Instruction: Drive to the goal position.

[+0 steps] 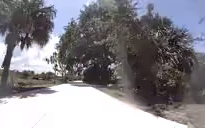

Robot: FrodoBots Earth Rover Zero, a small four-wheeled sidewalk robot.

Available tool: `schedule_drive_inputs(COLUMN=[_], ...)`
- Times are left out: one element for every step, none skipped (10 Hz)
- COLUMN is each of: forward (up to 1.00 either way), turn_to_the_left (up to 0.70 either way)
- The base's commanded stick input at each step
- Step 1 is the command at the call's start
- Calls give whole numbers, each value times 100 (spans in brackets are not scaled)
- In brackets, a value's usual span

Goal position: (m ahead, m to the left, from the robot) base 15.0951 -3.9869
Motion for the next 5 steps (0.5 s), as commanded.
schedule_drive_inputs(forward=[85, 85, 85, 85, 85], turn_to_the_left=[34, 34, 34, 34, 1])
